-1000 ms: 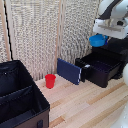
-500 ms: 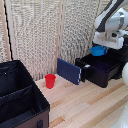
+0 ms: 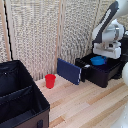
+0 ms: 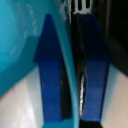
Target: Gently grip the air fryer handle with your gripper and kindly pull it open by sliding your gripper away from the base. Gradually bring your gripper in line with the blue bowl and gently capture it, without tightening your grip too much. Securely place the blue bowl inside the opened air fryer with a steady position. Liberate your robot's gripper, and withdraw your gripper from the proximity of the air fryer.
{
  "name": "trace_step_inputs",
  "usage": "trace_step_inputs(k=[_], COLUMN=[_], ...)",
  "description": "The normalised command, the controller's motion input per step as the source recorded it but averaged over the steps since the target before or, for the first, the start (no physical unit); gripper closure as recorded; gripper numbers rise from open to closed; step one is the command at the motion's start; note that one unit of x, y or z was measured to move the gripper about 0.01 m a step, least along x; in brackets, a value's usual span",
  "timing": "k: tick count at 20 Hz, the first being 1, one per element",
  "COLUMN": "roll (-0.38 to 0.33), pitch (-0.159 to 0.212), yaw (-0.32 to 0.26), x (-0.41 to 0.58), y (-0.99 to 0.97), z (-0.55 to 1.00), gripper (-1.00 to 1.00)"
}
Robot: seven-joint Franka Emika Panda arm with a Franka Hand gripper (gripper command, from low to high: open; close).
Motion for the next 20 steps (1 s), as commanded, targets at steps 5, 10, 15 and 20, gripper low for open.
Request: trace_step_inputs(k=[5,10,15,20], roll=[-0.033,-0.025,0.011,0.013], pitch=[0.015,0.020,0.017,0.060], yaw=[0.052,0.022,0.001,0.025], x=[0.133,0.114,0.091,0.065], y=[0.05,0.09,-0.02,0.00], z=[-0.17,0.12,0.68,1.00], gripper=[1.00,-1.00,-1.00,-1.00])
